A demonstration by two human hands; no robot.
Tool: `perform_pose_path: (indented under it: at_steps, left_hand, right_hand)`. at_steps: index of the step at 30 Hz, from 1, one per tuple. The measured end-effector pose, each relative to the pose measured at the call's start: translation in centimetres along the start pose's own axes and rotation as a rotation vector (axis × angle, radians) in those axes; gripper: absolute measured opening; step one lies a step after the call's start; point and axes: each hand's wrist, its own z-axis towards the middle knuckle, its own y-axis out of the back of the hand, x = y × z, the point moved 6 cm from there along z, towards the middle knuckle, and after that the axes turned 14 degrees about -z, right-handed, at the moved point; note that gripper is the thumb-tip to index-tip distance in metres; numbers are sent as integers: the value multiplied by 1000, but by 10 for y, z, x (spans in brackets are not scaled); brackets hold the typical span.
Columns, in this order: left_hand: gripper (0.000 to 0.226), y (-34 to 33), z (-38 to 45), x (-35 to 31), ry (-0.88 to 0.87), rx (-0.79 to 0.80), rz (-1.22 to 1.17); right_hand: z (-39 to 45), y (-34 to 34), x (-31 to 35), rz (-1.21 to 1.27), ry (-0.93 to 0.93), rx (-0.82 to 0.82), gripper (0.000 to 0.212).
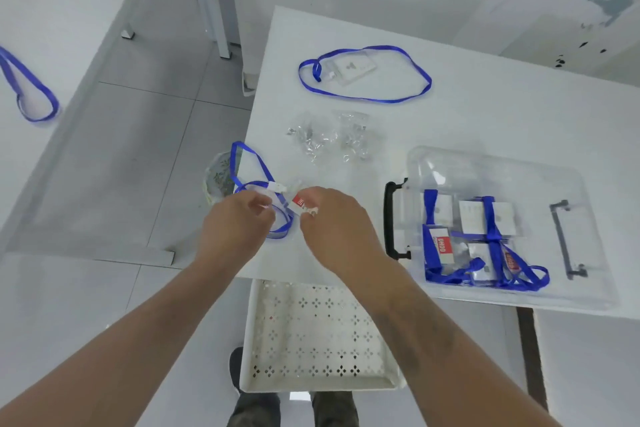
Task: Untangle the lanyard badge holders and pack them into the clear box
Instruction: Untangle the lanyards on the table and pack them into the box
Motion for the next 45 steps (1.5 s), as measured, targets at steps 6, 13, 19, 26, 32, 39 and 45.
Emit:
perform_pose_path:
  at_steps: [6,13,19,26,32,39,45]
  left_hand:
    - [26,-28,-1,17,154,211,-36]
    - [27,-43,-1,29,230,251,-81]
    - [44,-24,-10,31,188,181,-89]
    - [35,15,-34,45,329,118,-545]
    - [14,39,-57,27,319,237,-1054]
    - [20,69,-68,-1,238,314,-1028]
    - [29,61,-84,-37,181,406,-965]
  right_hand:
    - [62,-43,-4,-228,-46,23,58]
    - [75,-46,-11,-214,-109,68,62]
    - [61,-39,-18,221,-213,97,7]
    - [-2,-17,-5,956,-290,211,15]
    - [-47,-18,1,1270,-281,248,15]
    - [-77,1,5,786,-26,-144,39]
    - [-91,6,33,591,151,-88,16]
